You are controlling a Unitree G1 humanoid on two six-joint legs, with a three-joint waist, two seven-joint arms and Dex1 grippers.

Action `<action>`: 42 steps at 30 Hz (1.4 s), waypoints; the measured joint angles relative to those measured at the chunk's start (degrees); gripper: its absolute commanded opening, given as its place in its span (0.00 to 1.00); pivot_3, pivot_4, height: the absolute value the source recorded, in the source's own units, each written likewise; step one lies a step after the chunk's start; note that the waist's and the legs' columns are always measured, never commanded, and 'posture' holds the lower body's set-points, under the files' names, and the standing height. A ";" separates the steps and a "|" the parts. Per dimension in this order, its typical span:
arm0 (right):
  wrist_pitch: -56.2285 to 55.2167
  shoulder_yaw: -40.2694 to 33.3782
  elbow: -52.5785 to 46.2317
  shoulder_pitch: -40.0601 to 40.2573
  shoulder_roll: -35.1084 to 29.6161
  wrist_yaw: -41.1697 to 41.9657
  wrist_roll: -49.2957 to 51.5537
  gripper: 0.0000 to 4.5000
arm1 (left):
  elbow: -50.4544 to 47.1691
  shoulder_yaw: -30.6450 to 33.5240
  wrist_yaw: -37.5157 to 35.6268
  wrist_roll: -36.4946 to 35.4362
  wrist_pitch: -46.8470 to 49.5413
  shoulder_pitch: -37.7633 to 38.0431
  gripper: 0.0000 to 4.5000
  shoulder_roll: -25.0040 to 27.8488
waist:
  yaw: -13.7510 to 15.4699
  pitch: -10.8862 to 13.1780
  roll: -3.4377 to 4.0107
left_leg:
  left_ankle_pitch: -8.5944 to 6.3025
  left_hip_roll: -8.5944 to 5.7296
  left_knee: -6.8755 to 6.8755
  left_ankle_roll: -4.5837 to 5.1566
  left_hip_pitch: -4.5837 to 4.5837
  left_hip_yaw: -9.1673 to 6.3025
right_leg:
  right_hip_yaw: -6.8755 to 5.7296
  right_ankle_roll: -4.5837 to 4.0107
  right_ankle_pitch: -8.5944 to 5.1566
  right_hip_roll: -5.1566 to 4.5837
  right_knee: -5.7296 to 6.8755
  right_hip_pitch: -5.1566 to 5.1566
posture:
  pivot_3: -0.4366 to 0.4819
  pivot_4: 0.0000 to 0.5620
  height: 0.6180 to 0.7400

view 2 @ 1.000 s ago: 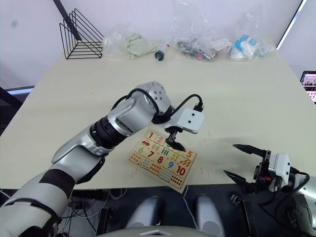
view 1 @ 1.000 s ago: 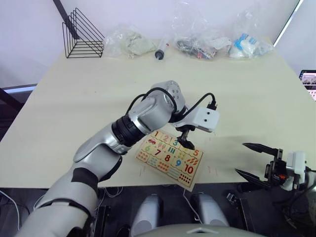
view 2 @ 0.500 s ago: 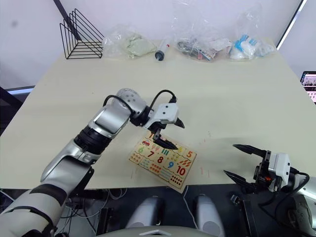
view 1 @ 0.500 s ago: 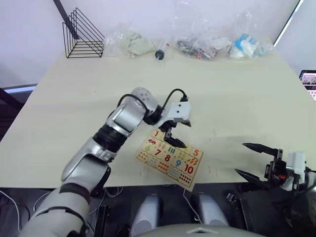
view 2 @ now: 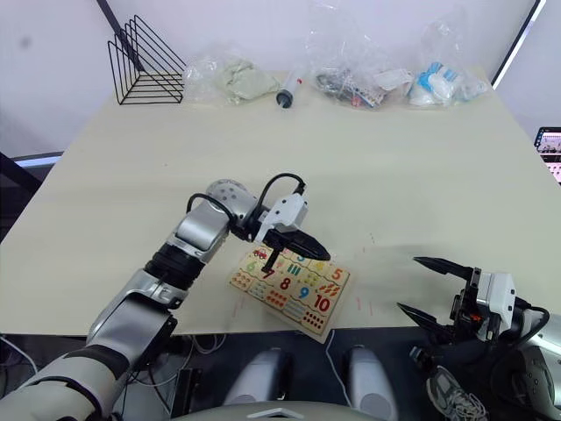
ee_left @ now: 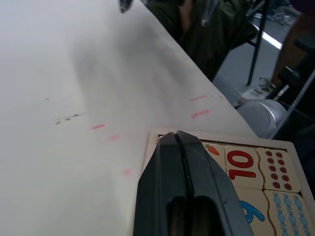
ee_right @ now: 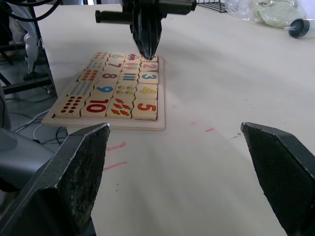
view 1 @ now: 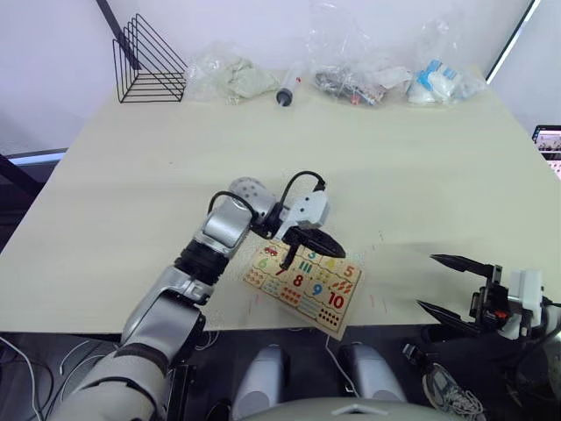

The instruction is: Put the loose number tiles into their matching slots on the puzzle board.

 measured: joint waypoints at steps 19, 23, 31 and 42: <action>-0.07 -0.17 -2.21 3.78 0.04 -1.38 0.00 1.00 | 8.00 -4.25 2.81 7.40 -7.45 0.03 0.03 -4.04 | -0.06 0.00 0.00 | 0.00 0.00 0.00 0.00 0.01 0.00 | 0.00 0.01 0.00 0.01 0.00 0.01 | 0.48 0.27 1.00; -0.07 -0.17 -2.23 3.82 0.03 -1.63 0.00 1.00 | 7.67 -4.38 2.76 8.32 -7.94 0.04 0.03 -3.95 | -0.06 0.00 0.00 | 0.00 0.00 0.00 0.00 0.01 -0.01 | 0.00 0.01 0.00 0.01 0.00 0.01 | 0.48 0.27 1.00; -0.10 -0.17 -2.24 3.70 0.03 -1.81 0.00 1.00 | 5.92 -3.95 2.78 7.45 -6.24 1.40 0.03 -4.04 | -0.06 -0.01 0.00 | 0.00 0.01 0.00 0.00 0.01 -0.01 | 0.00 0.01 0.00 0.00 0.00 0.00 | 0.48 0.27 1.00; 1.16 0.96 1.23 -1.16 0.52 -2.46 -0.22 1.00 | -9.65 12.07 5.43 -8.14 10.57 9.56 0.03 5.15 | -0.28 -0.02 0.05 | 0.00 0.06 -0.01 0.00 0.06 -0.03 | 0.00 -0.01 -0.01 0.01 0.06 -0.01 | 0.48 0.27 1.00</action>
